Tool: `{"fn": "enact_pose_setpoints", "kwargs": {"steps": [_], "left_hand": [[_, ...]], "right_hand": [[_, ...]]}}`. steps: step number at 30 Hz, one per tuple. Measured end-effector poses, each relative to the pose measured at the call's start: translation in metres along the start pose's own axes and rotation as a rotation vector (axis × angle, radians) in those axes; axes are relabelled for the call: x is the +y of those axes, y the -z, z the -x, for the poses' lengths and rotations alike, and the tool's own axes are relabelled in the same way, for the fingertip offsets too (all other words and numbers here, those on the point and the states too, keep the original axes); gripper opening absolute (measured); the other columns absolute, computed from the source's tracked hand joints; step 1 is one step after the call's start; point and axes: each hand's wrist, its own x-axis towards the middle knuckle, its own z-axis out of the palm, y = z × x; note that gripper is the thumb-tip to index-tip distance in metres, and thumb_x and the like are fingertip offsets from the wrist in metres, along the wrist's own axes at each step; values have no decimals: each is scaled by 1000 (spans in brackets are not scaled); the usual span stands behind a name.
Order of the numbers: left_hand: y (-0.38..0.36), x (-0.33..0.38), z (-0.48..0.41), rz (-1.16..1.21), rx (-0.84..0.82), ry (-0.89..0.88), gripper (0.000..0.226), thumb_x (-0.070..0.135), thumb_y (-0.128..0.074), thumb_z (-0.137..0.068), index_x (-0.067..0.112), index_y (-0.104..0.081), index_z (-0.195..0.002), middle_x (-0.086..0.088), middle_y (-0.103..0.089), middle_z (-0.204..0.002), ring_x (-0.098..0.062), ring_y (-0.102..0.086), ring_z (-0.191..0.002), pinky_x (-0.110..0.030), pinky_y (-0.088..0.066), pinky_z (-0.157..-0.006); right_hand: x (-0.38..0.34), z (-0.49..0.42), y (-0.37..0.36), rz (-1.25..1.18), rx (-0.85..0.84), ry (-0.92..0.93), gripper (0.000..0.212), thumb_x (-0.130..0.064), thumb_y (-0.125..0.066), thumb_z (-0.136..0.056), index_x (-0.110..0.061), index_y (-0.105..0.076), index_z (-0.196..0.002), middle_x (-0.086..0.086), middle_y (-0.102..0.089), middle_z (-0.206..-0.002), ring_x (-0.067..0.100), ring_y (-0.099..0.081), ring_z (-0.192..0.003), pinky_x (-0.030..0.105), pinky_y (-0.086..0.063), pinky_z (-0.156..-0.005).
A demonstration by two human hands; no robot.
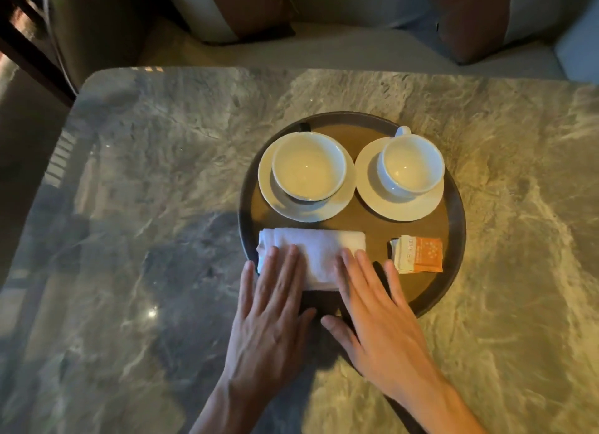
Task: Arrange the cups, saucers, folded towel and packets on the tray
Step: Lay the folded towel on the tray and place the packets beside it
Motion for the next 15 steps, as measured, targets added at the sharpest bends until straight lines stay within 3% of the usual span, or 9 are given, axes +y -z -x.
{"fn": "enact_pose_setpoints", "kwargs": {"steps": [3,5,7,8,10,13,15], "left_hand": [[17,1,-6,174,142,96,52,21,-44,-98,5,-39,-148,-12,-35,-157,-31,-28,-148,-45,-23,-118],[31,-2,-12,442,254,391,42,17,-43,-100,10,-47,-141,-5,-52,-143,-28,-44,-135,-38,-36,-107],[40,-12,-24,729,271,726,31,25,-39,-100,13,-53,-125,-2,-64,-110,-30,-57,-109,-40,-46,-84],[41,-17,-30,844,239,844,27,27,-39,-100,14,-55,-117,-2,-66,-98,-31,-62,-98,-41,-50,-77],[40,-26,-41,926,169,910,19,25,-44,-100,15,-60,-99,-4,-69,-86,-30,-67,-85,-45,-54,-74],[33,-30,-48,967,152,955,13,19,-56,-94,10,-60,-85,1,-62,-69,-24,-58,-68,-40,-49,-67],[29,-30,-52,1044,182,1025,9,12,-60,-89,9,-61,-80,2,-55,-64,-21,-50,-67,-34,-42,-65]], "right_hand": [[12,-1,21,-215,199,-76,57,-52,-28,-104,-25,-33,-153,-7,-27,-162,14,-16,-153,43,-8,-124],[37,0,33,-388,427,-290,41,-41,-39,-103,-27,-50,-140,-8,-51,-145,13,-36,-143,37,-21,-121],[71,-1,34,-464,553,-613,36,-34,-45,-101,-19,-57,-133,4,-63,-127,22,-51,-125,38,-35,-109],[90,-2,30,-530,536,-781,38,-32,-47,-101,-13,-57,-132,10,-65,-124,28,-53,-121,43,-38,-107],[114,-4,19,-786,452,-1015,37,-30,-50,-100,-8,-61,-128,18,-67,-118,37,-54,-120,50,-38,-109],[121,-2,4,-892,413,-1053,23,-22,-55,-99,-8,-72,-105,17,-70,-107,36,-53,-119,45,-29,-110],[119,3,3,-909,413,-1026,20,-20,-60,-97,-7,-74,-101,16,-70,-106,35,-53,-119,45,-30,-111]]}}
